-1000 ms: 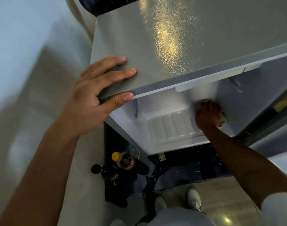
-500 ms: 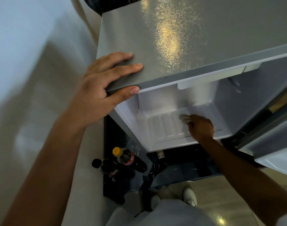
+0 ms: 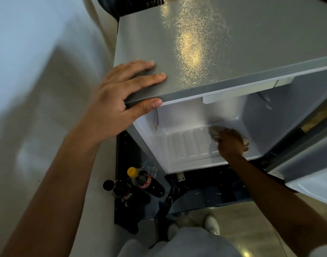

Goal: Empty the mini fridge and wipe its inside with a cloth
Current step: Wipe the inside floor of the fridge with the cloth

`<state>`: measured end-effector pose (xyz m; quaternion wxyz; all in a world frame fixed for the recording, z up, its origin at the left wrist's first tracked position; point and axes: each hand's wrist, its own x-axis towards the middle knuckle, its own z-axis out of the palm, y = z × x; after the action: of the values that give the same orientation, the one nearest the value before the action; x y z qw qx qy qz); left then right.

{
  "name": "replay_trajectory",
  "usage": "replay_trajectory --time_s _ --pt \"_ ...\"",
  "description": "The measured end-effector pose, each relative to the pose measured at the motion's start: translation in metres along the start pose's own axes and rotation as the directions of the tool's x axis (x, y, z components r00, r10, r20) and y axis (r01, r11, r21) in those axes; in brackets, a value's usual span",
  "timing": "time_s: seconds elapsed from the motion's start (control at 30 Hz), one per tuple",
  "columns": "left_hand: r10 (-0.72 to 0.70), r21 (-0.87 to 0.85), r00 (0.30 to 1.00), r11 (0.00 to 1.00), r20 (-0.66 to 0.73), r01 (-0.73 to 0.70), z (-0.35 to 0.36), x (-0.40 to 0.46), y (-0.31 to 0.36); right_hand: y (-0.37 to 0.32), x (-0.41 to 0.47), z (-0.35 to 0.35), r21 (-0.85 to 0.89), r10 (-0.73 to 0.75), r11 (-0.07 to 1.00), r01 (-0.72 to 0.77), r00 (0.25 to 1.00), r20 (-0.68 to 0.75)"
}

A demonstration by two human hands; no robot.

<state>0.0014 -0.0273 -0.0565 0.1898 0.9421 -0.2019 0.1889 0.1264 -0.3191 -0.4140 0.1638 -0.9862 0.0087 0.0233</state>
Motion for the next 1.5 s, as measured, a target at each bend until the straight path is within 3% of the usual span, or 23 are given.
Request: replay_trajectory --time_s 0.2,0.37,0.5,0.63,0.73,0.87,0.97,1.07,1.27,1.4,1.5 --pt "0.035 0.04 0.978 0.999 -0.206 -0.027 0.011 -0.014 -0.001 -0.017 -0.02 -0.034 0.157 -0.015 0.988 0.012 1.0 0.019" --pt "-0.063 0.048 0.946 0.995 -0.319 0.083 0.024 -0.041 0.007 -0.025 -0.039 -0.075 0.508 -0.112 0.862 0.002 0.976 0.186" --pt "-0.145 0.099 0.927 0.977 -0.347 0.19 0.028 -0.061 0.023 -0.039 -0.067 -0.12 0.826 -0.255 0.552 -0.116 0.919 0.3" --pt "-0.248 0.038 0.874 0.956 -0.418 0.29 0.041 -0.09 0.04 -0.05 -0.09 -0.15 0.932 -0.401 0.323 -0.166 0.868 0.294" --pt "-0.396 -0.079 0.806 0.911 -0.439 0.405 0.063 -0.116 0.056 -0.062 -0.102 -0.17 0.954 -0.5 0.211 -0.212 0.815 0.291" --pt "-0.593 -0.238 0.759 0.804 -0.269 0.545 0.09 -0.133 0.077 -0.08 -0.12 -0.192 0.954 -0.609 0.143 -0.262 0.737 0.293" --pt "-0.603 -0.325 0.795 0.765 -0.061 0.556 0.103 -0.133 0.079 -0.091 -0.131 -0.197 0.943 -0.649 0.078 -0.325 0.701 0.295" --pt "-0.617 -0.406 0.786 0.729 -0.041 0.551 0.11 -0.137 0.077 -0.095 -0.143 -0.198 0.93 -0.681 0.004 -0.366 0.68 0.271" --pt "-0.524 -0.496 0.852 0.739 0.001 0.455 0.098 -0.152 0.075 -0.096 -0.175 -0.195 0.902 -0.661 -0.131 -0.412 0.714 0.23" --pt "-0.49 -0.601 0.854 0.635 0.172 0.485 0.083 -0.157 0.077 -0.094 -0.201 -0.192 0.868 -0.644 -0.233 -0.439 0.738 0.201" --pt "-0.42 -0.645 0.892 0.636 0.17 0.423 0.076 -0.165 0.08 -0.095 -0.224 -0.192 0.87 -0.66 -0.26 -0.419 0.735 0.157"
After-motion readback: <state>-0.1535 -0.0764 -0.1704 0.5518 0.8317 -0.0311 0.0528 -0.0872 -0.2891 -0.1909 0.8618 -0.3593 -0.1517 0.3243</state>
